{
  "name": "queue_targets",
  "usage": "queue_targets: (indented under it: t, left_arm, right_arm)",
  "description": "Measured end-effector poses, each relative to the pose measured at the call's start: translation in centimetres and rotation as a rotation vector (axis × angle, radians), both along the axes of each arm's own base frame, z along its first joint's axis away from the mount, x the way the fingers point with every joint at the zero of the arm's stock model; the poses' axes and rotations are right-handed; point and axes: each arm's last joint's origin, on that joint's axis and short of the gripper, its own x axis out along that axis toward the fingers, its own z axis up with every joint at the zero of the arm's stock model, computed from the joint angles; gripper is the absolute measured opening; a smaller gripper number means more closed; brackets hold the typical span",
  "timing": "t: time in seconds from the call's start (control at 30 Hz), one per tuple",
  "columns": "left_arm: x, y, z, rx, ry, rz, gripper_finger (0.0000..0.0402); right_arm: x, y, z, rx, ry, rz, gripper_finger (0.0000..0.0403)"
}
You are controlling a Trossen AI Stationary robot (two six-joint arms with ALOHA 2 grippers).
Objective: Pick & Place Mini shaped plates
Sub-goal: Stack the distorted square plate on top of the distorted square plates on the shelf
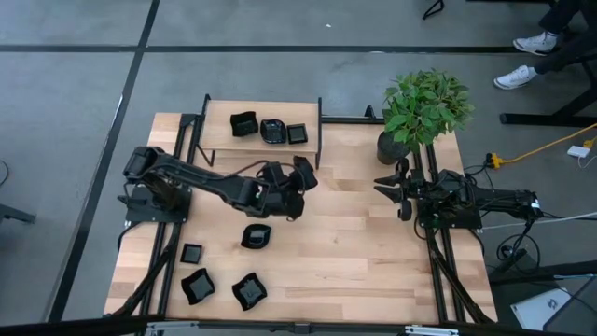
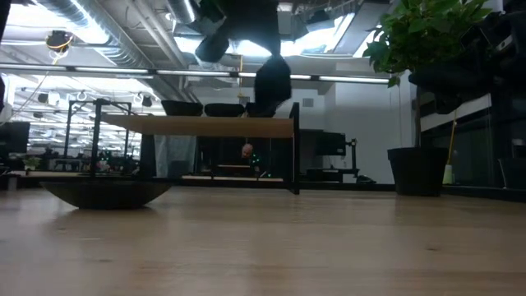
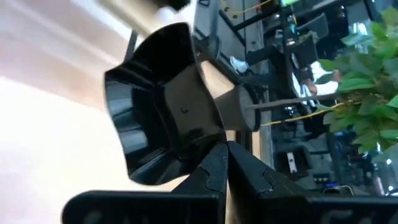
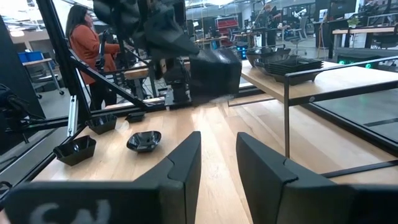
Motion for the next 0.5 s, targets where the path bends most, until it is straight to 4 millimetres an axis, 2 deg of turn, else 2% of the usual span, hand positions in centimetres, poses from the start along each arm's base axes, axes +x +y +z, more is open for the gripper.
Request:
queue_targets:
  t: [0.5]
  left_arm:
    - [-4.0, 3.4, 5.7, 0.209, 0.142, -0.032, 0.0002]
  right_arm:
    - [0.0, 0.0, 0.0, 0.000, 0.001, 0.000, 0.0103]
